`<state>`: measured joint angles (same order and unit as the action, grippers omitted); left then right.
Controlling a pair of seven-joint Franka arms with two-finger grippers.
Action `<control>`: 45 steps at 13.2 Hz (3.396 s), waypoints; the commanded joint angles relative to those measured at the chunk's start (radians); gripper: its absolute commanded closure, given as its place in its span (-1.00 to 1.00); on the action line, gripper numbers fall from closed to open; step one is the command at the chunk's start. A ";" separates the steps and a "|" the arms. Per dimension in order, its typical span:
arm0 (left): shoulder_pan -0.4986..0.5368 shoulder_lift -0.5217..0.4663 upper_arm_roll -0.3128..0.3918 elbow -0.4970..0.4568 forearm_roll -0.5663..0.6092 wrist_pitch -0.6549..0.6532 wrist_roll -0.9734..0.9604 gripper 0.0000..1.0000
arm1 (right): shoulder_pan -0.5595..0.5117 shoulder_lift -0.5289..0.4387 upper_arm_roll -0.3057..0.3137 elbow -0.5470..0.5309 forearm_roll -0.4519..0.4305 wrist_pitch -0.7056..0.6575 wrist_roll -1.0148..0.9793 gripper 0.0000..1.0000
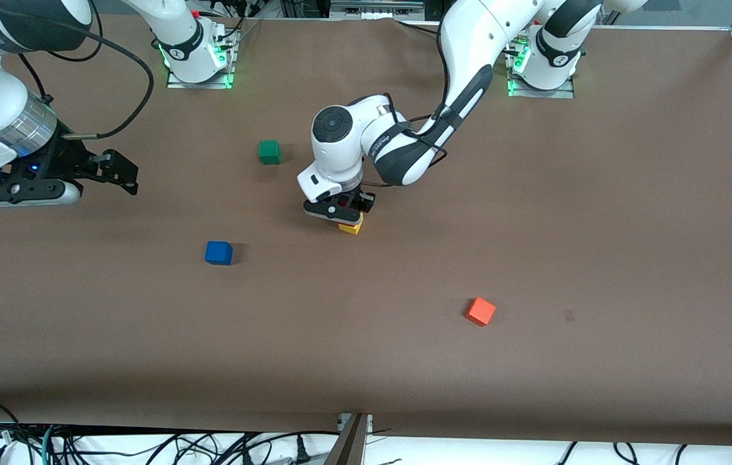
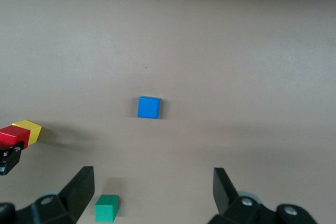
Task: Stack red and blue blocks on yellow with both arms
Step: 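Lower the red cube onto the yellow cube and open the left gripper, then withdraw the left gripper while the right gripper reaches the blue cube, then lower the right gripper and grasp the blue cube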
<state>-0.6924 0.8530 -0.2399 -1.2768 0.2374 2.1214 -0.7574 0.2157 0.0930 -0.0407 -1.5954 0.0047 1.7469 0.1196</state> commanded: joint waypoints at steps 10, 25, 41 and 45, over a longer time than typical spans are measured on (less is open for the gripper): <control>0.063 -0.034 0.011 0.097 0.016 -0.153 0.078 -1.00 | 0.048 0.097 -0.005 0.023 -0.008 0.025 0.040 -0.99; 0.539 -0.364 0.007 0.200 -0.129 -0.449 0.090 -1.00 | 0.068 0.226 -0.002 0.023 0.003 0.029 0.043 -0.99; 0.765 -0.466 0.014 0.195 -0.124 -0.724 0.474 -1.00 | 0.011 0.402 -0.010 0.026 0.001 0.086 0.061 -0.99; 0.775 -0.563 0.022 0.084 -0.127 -0.733 0.599 -1.00 | 0.008 0.503 -0.008 0.026 0.093 0.156 0.086 -0.99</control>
<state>0.0700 0.3866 -0.2204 -1.0790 0.1299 1.3873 -0.2095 0.2267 0.5635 -0.0567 -1.5911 0.0592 1.8893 0.1906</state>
